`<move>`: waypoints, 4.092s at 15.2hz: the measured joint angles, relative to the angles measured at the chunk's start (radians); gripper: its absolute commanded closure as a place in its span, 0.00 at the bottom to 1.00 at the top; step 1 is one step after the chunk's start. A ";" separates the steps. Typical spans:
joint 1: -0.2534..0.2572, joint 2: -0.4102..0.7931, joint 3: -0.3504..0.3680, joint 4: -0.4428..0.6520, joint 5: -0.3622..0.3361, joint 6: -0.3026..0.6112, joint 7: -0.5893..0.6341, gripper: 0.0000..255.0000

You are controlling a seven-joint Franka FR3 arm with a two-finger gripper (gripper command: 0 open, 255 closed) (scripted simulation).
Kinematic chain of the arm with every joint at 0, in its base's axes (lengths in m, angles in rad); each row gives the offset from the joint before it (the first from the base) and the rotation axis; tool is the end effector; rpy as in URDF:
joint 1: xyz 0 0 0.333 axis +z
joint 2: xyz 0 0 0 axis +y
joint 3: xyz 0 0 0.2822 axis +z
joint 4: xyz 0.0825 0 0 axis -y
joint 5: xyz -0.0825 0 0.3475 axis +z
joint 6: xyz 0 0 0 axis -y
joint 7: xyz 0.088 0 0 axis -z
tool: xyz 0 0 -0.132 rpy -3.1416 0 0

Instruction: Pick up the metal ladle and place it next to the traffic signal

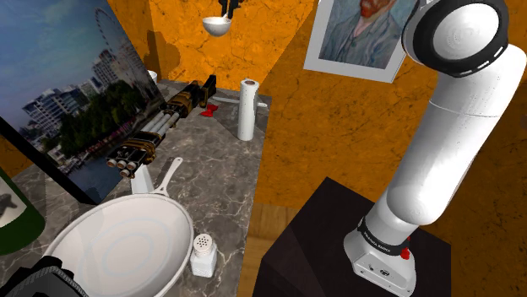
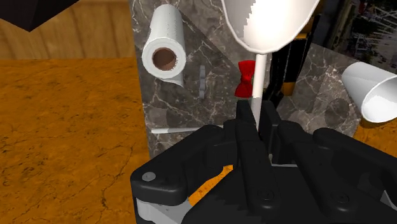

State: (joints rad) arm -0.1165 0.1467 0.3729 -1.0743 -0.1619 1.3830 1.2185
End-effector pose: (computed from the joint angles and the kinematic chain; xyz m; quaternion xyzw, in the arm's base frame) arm 0.5190 0.0902 0.6859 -0.8698 0.4833 -0.0975 0.0189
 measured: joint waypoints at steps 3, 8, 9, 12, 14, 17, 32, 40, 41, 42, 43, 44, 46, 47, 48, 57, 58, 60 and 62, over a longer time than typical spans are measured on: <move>0.009 -0.023 0.008 -0.012 0.004 -0.013 0.019 1.00; 0.033 -0.153 0.036 -0.175 0.045 0.023 0.092 1.00; 0.044 -0.167 0.046 -0.188 0.048 0.019 0.114 1.00; 0.064 -0.239 0.067 -0.270 0.072 0.030 0.163 1.00; 0.082 -0.266 0.090 -0.284 0.080 0.016 0.204 1.00; 0.109 -0.280 0.128 -0.285 0.081 -0.001 0.267 1.00; 0.239 -0.305 0.377 -0.266 0.083 -0.083 0.640 1.00; 0.377 -0.111 0.605 -0.100 -0.083 -0.176 0.939 1.00; 0.407 -0.087 0.624 -0.080 -0.107 -0.192 0.976 1.00; 0.461 -0.027 0.653 -0.034 -0.161 -0.214 1.026 1.00; 0.522 0.028 0.669 0.019 -0.219 -0.246 1.070 1.00; 0.622 0.101 0.679 0.094 -0.292 -0.289 1.127 1.00; 0.665 0.124 0.680 0.102 -0.318 -0.294 1.166 1.00; 0.652 0.115 0.684 0.074 -0.305 -0.274 1.172 1.00; 0.625 0.095 0.688 0.036 -0.283 -0.249 1.173 1.00; 0.447 -0.069 0.687 -0.244 -0.110 -0.046 1.125 1.00; 0.434 -0.089 0.683 -0.274 -0.092 -0.024 1.118 1.00; 0.412 -0.126 0.672 -0.331 -0.058 0.018 1.101 1.00; 0.403 -0.148 0.665 -0.373 -0.038 0.051 1.095 1.00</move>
State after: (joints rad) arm 0.2867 -0.0010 1.0383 -1.4469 -0.1995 1.4345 2.3132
